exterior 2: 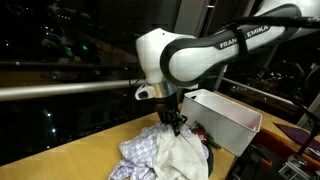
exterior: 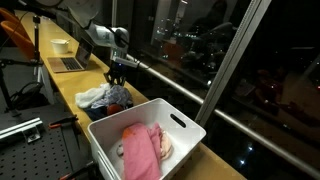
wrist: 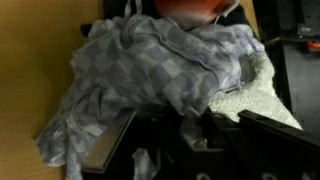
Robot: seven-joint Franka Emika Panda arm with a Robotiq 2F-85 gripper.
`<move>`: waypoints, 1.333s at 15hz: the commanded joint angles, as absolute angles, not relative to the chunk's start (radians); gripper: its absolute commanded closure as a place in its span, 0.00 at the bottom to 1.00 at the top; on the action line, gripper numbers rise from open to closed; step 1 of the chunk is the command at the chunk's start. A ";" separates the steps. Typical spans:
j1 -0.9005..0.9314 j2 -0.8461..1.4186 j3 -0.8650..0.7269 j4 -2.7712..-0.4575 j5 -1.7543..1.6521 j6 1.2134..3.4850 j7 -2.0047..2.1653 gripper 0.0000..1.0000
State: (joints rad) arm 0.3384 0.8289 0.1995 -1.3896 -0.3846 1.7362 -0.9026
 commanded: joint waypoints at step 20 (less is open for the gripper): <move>0.056 0.120 0.063 -1.586 -0.530 1.519 -1.031 0.97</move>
State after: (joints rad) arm 0.0991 0.0947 0.0980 -1.6352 -0.5430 1.5106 -0.9764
